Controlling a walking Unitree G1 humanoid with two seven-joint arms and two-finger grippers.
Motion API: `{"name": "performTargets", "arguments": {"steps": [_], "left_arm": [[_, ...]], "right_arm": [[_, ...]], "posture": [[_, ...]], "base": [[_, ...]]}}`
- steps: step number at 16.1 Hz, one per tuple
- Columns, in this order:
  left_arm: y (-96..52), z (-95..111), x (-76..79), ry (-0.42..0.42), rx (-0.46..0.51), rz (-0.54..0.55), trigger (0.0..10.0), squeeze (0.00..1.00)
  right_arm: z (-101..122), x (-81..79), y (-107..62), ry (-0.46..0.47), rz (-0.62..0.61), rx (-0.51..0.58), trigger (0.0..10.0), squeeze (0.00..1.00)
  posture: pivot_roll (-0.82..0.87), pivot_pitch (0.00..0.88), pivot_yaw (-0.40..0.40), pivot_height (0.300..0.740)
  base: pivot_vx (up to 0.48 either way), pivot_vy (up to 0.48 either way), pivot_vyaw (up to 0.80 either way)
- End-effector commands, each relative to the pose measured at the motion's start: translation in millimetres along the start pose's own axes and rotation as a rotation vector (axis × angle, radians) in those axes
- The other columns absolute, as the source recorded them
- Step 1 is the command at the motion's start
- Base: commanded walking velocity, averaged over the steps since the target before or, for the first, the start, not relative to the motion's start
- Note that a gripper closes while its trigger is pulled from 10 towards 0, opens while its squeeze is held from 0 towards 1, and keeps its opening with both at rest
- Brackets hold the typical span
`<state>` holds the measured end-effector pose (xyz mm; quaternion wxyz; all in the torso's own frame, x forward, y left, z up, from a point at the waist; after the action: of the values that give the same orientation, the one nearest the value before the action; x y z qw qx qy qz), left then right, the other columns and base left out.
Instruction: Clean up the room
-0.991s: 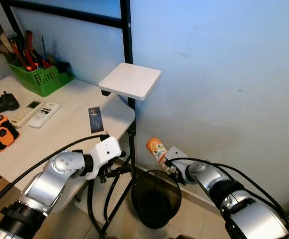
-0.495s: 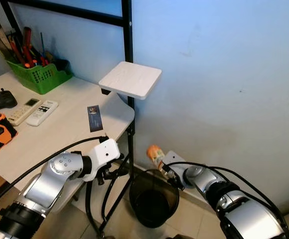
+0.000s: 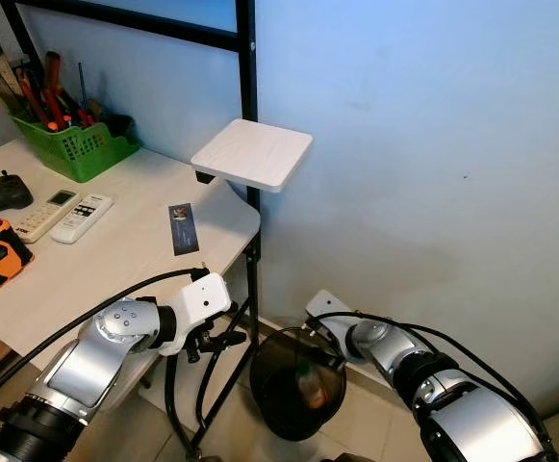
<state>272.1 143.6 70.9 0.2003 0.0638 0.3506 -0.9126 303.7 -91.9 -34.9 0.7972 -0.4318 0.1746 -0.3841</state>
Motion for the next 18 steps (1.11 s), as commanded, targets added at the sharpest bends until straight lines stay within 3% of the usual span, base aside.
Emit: {"name": "performTargets", "arguments": {"steps": [1, 3, 5, 9, 12, 16, 18], "left_arm": [[4.7, 6.1, -5.8, 0.015, 0.009, 0.079, 10.0, 0.0], [9.5, 11.4, -12.5, -0.053, 0.058, 0.213, 10.0, 0.0], [14.0, 20.3, -20.3, -0.202, 0.14, 0.38, 10.0, 0.0], [15.4, 22.5, -8.7, -0.339, 0.194, 0.485, 10.0, 0.0], [2.8, 6.2, -22.1, -0.37, 0.134, 0.649, 10.0, 0.0], [4.2, 10.9, -21.2, -0.298, 0.099, 0.615, 10.0, 0.0], [1.3, 12.8, -29.2, -0.282, 0.096, 0.669, 10.0, 0.0]], "right_arm": [[15.0, 12.9, -6.1, 0.11, -0.028, 0.123, 10.0, 1.0], [20.3, 31.2, -15.6, 0.213, -0.096, 0.225, 10.0, 1.0], [31.9, 50.4, -39.2, 0.277, -0.204, 0.446, 10.0, 1.0], [25.5, 66.1, -83.8, 0.458, -0.36, 0.626, 10.0, 1.0], [19.6, 72.8, -97.2, 0.585, -0.493, 0.641, 10.0, 1.0], [16.6, 70.3, -104.2, 0.595, -0.534, 0.589, 10.0, 1.0], [19.9, 73.2, -107.5, 0.585, -0.564, 0.595, 10.0, 1.0]], "posture": [[0.03, 0.0, -0.004, 0.74], [0.02, 0.0, -0.004, 0.74], [0.02, 0.0, 0.0, 0.74], [-0.01, 0.0, 0.018, 0.74], [-0.03, 0.0, 0.032, 0.74], [-0.02, 0.0, 0.036, 0.74], [-0.03, 0.0, 0.061, 0.74]], "base": [[0.0, 0.0, 0.0], [0.0, 0.0, 0.0], [0.0, 0.0, 0.0], [0.0, 0.0, -0.57], [0.0, 0.0, -0.78], [0.0, 0.0, -0.78], [0.0, 0.0, -0.78]]}}
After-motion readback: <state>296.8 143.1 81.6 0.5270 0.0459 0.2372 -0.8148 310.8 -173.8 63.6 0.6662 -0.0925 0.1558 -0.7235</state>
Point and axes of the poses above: a point about 5 cm out from each wrist's last joint towards the gripper, its own y axis pointing out of the wrist towards the gripper, its own z axis along the axis of the wrist's last joint, x = y × z, the point moved 3 cm from there along y, pointing out of the wrist towards the gripper, and after that the axes turned 6 degrees about y, right-handed, at the moved point
